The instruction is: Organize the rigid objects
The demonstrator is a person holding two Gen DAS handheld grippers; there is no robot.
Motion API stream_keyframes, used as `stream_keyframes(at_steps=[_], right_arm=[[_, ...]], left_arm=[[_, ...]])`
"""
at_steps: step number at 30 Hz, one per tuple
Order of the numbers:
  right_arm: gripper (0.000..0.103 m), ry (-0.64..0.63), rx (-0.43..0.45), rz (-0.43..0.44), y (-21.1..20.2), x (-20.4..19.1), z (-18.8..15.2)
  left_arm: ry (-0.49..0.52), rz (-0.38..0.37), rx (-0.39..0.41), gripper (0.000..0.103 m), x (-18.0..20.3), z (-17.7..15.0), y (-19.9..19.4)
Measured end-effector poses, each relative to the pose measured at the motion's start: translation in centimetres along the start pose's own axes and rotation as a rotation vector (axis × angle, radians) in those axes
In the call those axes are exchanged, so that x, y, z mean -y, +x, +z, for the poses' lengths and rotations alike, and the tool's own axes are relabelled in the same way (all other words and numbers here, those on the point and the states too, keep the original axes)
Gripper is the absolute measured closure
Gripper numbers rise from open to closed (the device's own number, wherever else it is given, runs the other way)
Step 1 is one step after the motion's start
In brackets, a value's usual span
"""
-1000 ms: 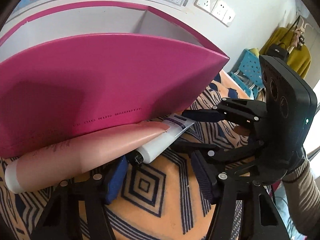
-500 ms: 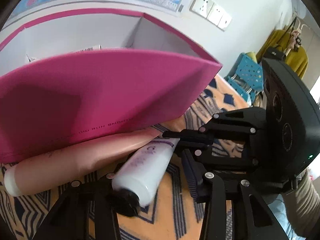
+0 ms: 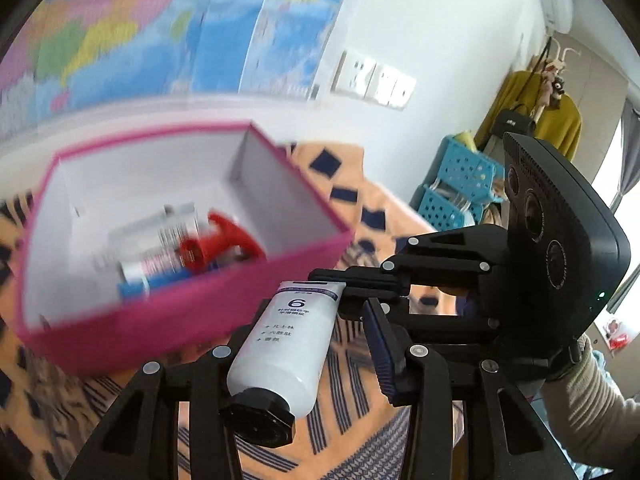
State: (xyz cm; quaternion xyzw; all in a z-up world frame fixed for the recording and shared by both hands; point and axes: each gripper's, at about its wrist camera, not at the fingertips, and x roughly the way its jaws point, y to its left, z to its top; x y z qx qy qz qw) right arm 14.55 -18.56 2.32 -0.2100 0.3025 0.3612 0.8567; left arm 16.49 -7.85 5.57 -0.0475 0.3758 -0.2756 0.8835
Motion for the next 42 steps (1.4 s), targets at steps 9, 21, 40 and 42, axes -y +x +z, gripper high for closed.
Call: stream_keyframes(at_steps=[9, 21, 40, 42], right_arm=[[0.098, 0.073, -0.036, -0.104, 2.6, 4.8, 8.8], [0.017, 0.167, -0.052, -0.089, 0.0, 5.4, 4.8], [0.064, 0.275, -0.284, -0.043, 6.8, -2.6, -6.1], [0.069, 0.309, -0.273, -0.027, 6.5, -2.2, -6.5]], left_arm=[[-0.007, 0.169, 0.0, 0.026, -5.2, 8.9, 0.9], [-0.086, 0.154, 0.022, 0.0, -8.3, 1.0, -3.5], [-0.048, -0.005, -0.171, 0.039, -4.0, -8.1, 4.1], [-0.048, -0.038, -0.189, 0.04, -3.7, -7.6, 5.3]])
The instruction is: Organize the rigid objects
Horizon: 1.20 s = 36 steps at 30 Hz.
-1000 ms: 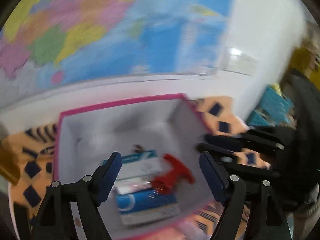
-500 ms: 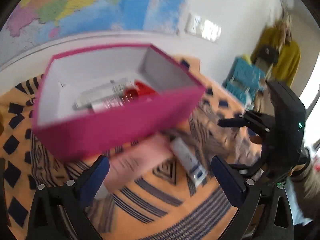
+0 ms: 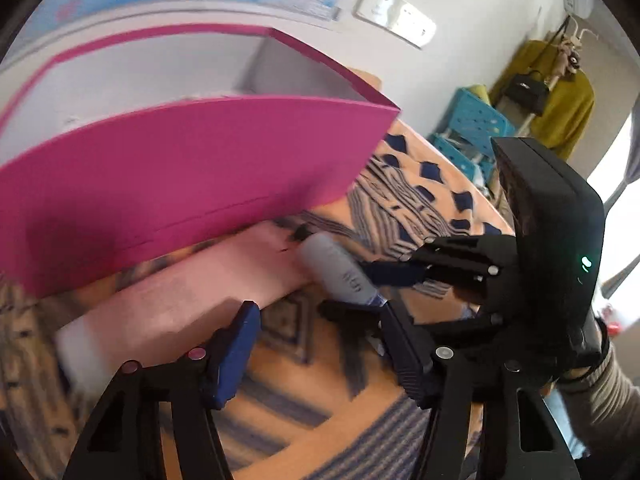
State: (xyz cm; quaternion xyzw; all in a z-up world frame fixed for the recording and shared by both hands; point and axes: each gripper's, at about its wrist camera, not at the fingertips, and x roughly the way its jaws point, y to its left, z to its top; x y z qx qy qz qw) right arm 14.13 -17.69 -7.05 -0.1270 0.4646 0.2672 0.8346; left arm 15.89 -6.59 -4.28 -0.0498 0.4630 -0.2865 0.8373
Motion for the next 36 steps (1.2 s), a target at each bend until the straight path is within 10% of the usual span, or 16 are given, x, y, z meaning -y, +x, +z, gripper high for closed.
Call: stream_keyframes(at_steps=[7, 18, 27, 29, 30, 32, 36], right_arm=[[0.072, 0.01, 0.023, 0.048, -0.4, 0.9, -0.6], [0.073, -0.062, 0.159, 0.018, -6.6, 0.8, 1.6], [0.072, -0.115, 0.242, -0.046, -7.4, 1.4, 13.8], [0.072, -0.079, 0.217, -0.042, -5.2, 2.7, 16.4], [0.068, -0.061, 0.207, -0.033, -4.7, 3.2, 16.8], [0.009, -0.027, 0.197, -0.086, -4.2, 3.8, 17.3], [0.003, -0.007, 0.272, -0.046, -6.5, 4.4, 14.4]], left_arm=[[-0.058, -0.131, -0.084, 0.049, -0.1, 1.7, 3.3], [-0.027, -0.11, 0.07, 0.05, 2.1, 5.6, -2.9], [0.007, 0.181, 0.209, 0.041, -0.4, 15.9, -7.6], [-0.038, 0.268, 0.226, 0.02, -2.2, 16.9, -7.5], [-0.068, 0.304, 0.239, 0.001, -3.1, 16.7, -7.6], [-0.13, 0.32, 0.258, 0.0, -4.8, 15.8, -8.4], [-0.164, 0.244, 0.278, 0.0, -6.2, 11.9, -10.6]])
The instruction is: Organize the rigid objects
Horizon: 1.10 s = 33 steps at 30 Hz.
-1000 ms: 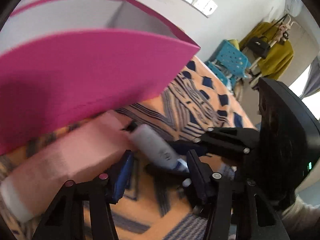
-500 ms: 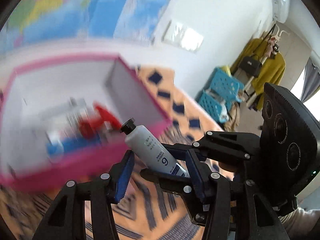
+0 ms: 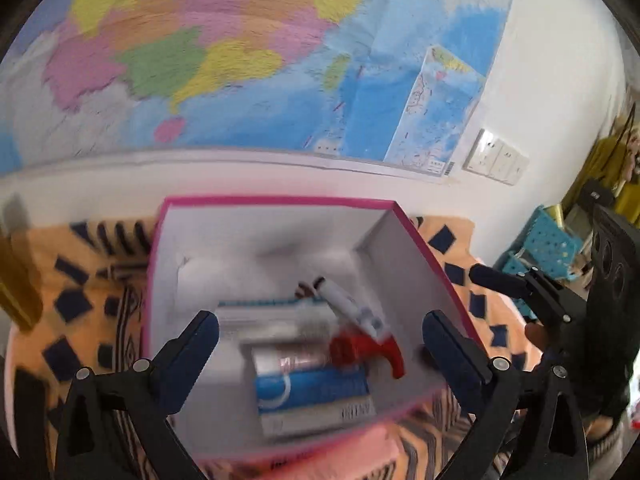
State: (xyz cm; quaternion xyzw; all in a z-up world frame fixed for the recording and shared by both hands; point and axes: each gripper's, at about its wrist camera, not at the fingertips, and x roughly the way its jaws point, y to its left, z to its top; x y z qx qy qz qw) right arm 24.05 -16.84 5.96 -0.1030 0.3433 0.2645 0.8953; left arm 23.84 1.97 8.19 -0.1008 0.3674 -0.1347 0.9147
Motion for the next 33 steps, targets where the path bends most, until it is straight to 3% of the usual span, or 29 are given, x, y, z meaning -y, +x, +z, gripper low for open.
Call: stream_keyframes(at_steps=[3, 6, 11, 13, 18, 24, 26, 30, 32, 33], right_arm=[[0.003, -0.026, 0.05, 0.09, -3.2, -0.1, -2.4], [0.002, -0.128, 0.061, 0.144, -5.5, -1.7, -6.0], [0.001, -0.292, -0.139, 0.114, -0.7, -4.8, -11.6], [0.001, -0.291, -0.174, 0.123, 0.9, -4.9, -12.4], [0.001, -0.249, -0.228, 0.12, 4.2, -4.5, -12.7], [0.001, -0.208, -0.257, 0.143, 6.9, -4.9, -13.0], [0.01, -0.187, -0.248, 0.174, 7.0, -5.2, -12.8], [0.018, -0.174, -0.235, 0.171, 6.9, -5.2, -12.7], [0.038, -0.159, -0.224, 0.154, 6.7, -4.8, -12.6], [0.048, -0.146, -0.217, 0.147, 6.8, -4.6, -12.3]], left_arm=[[0.037, -0.024, 0.01, 0.0, -0.4, -3.8, -2.4], [0.092, 0.001, -0.041, 0.0, -0.6, -8.3, -2.7], [0.126, 0.076, -0.197, 0.0, -1.9, -14.1, 0.4], [0.088, 0.041, -0.226, 0.0, -2.6, -14.8, 1.4], [0.062, 0.043, -0.274, 0.0, -3.1, -15.5, 3.9], [0.089, 0.012, -0.254, 0.0, -2.1, -15.1, 5.2], [0.118, 0.023, -0.244, 0.0, -1.5, -15.2, 5.4], [0.079, 0.0, -0.218, 0.001, -1.9, -15.4, 4.9], [0.077, 0.001, -0.212, 0.003, -2.2, -15.5, 4.6], [0.079, -0.012, -0.206, 0.015, -2.2, -15.6, 4.3]])
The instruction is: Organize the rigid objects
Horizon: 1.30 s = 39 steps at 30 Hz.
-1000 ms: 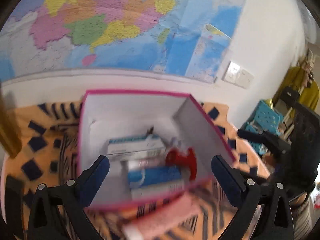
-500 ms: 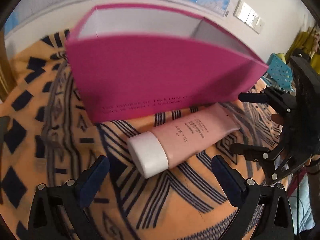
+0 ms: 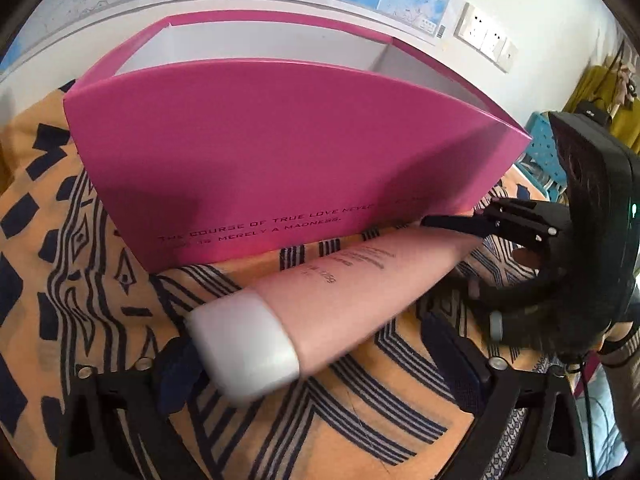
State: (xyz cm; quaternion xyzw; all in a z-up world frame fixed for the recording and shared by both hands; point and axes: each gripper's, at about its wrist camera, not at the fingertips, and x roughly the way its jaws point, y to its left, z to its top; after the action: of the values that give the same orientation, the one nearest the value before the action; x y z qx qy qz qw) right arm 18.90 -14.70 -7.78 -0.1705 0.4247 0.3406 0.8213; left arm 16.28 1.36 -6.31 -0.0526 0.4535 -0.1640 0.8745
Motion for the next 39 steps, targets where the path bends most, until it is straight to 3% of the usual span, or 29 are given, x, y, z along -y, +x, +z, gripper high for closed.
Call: stream_keyframes(at_steps=[1, 2, 3, 12, 13, 14, 17, 19, 24, 25, 26, 30, 35, 39], right_arm=[[0.069, 0.008, 0.006, -0.001, -0.2, 0.2, 0.1], [0.079, 0.008, 0.006, 0.012, -0.3, 0.1, 0.2], [0.081, -0.008, 0.01, 0.005, -0.3, -0.3, 0.2], [0.081, -0.11, 0.055, -0.024, 0.3, -3.0, 1.3], [0.073, -0.134, 0.064, -0.031, 0.2, -3.4, 1.5], [0.058, -0.158, 0.068, -0.047, 0.1, -3.6, 1.5], [0.052, -0.268, 0.095, -0.102, -0.7, -5.5, 1.9], [0.047, -0.329, 0.148, -0.083, -1.2, -6.5, 2.2], [0.055, -0.52, 0.06, -0.112, 2.3, -10.1, 4.2], [0.067, -0.518, 0.068, -0.118, 2.7, -10.5, 4.6], [0.072, -0.506, 0.072, -0.129, 2.8, -10.4, 4.9], [0.076, -0.531, 0.087, -0.138, 2.8, -11.0, 4.6], [0.082, -0.536, 0.154, -0.083, -0.5, -12.3, 4.4], [0.082, -0.508, 0.26, -0.081, -5.9, -12.0, 5.4]], left_arm=[[0.004, -0.023, -0.001, 0.023, -0.2, 0.1, 0.0], [0.007, -0.026, -0.005, 0.026, 0.0, 0.2, 0.1], [0.009, -0.017, -0.005, 0.026, 0.2, 0.3, 0.2], [-0.073, -0.079, 0.02, 0.023, -1.6, 0.2, -0.4], [-0.093, -0.101, 0.02, 0.021, -2.2, 0.0, -0.7], [-0.121, -0.118, 0.021, 0.018, -2.9, -0.2, -1.2], [-0.184, -0.135, 0.037, 0.014, -4.9, -0.7, -2.1], [-0.206, -0.132, 0.047, 0.014, -5.7, -0.5, -2.2], [-0.201, -0.117, 0.028, 0.014, -6.1, 0.0, -1.9], [-0.219, -0.13, 0.037, 0.014, -6.5, 0.0, -2.1], [-0.232, -0.14, 0.044, 0.014, -6.7, 0.0, -2.3], [-0.223, -0.154, 0.07, 0.014, -6.9, -0.5, -3.8], [-0.122, -0.155, 0.159, 0.014, -3.4, 0.0, -9.8], [-0.026, -0.167, 0.231, 0.01, 0.2, 2.8, -13.4]])
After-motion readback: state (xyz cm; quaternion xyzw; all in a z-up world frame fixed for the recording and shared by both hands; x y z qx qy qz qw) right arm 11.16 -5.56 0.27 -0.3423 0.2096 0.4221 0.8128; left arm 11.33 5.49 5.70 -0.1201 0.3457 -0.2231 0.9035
